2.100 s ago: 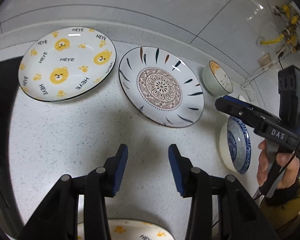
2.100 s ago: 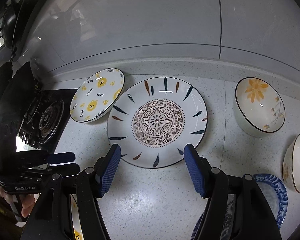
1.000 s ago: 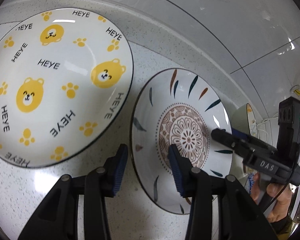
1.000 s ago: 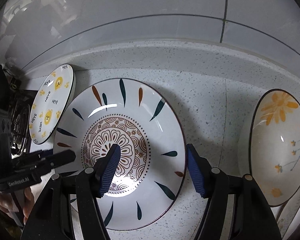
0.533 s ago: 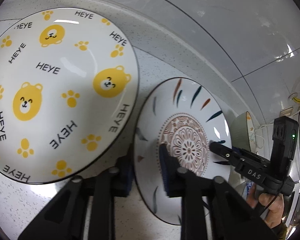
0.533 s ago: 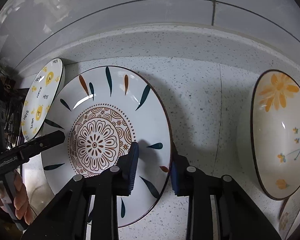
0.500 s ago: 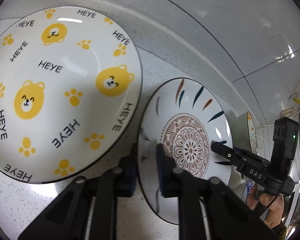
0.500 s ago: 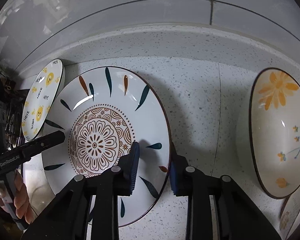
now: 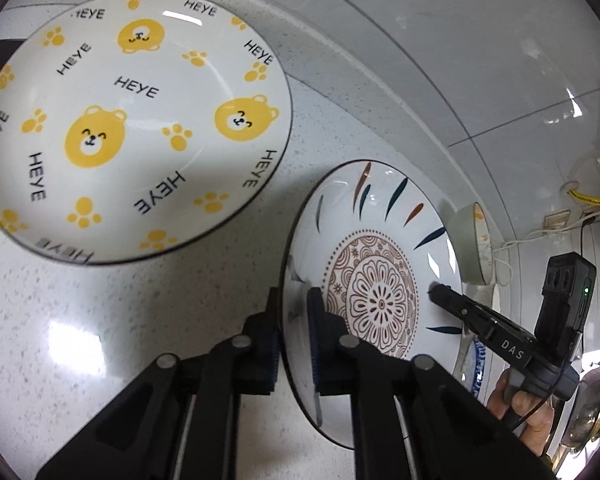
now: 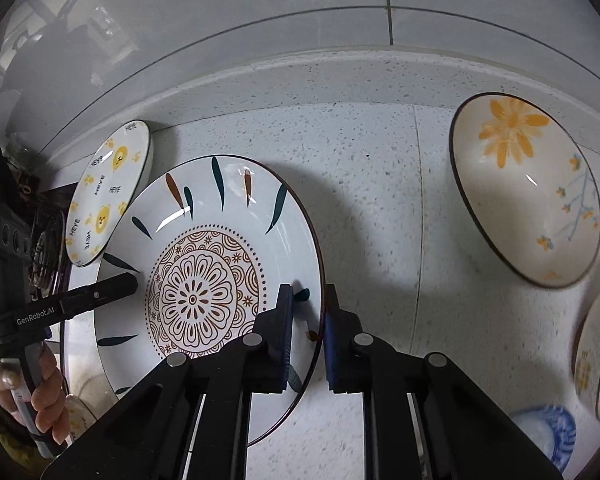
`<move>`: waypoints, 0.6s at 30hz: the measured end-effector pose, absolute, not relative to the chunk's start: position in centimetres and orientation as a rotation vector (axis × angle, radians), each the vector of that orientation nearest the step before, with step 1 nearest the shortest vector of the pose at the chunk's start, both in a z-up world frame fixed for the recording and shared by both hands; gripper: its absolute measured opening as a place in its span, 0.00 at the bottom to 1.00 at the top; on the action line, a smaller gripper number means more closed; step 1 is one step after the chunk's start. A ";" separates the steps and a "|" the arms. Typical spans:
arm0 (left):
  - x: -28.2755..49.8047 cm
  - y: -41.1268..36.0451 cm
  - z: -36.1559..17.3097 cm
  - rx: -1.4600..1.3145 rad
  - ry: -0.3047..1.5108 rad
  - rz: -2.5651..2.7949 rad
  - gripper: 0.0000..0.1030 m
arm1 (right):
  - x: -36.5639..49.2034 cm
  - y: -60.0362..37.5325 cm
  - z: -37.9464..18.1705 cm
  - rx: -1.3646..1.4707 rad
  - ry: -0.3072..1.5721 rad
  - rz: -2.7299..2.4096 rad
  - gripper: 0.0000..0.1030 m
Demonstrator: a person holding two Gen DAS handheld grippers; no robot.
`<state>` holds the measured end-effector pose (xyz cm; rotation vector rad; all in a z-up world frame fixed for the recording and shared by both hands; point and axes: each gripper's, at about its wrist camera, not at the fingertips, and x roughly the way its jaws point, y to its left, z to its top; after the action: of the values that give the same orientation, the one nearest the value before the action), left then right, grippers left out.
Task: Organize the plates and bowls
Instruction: 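Lift and carry the mandala plate onto the bear plate with both grippers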
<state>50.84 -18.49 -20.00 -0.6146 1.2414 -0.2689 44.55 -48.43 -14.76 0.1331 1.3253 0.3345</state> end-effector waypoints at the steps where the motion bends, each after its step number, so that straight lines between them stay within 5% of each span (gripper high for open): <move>1: 50.3 -18.3 -19.3 -0.614 1.236 -0.278 0.10 | 43.9 -48.4 -14.2 0.139 1.316 0.330 0.12; 18: 32.8 -10.7 -11.0 -0.486 1.223 -0.406 0.10 | 24.6 -41.1 -5.6 0.193 1.233 0.360 0.11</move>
<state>32.80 -10.69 -11.02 -0.4863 1.2231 -0.4064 24.62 -41.07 -5.56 0.1925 1.2327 0.3598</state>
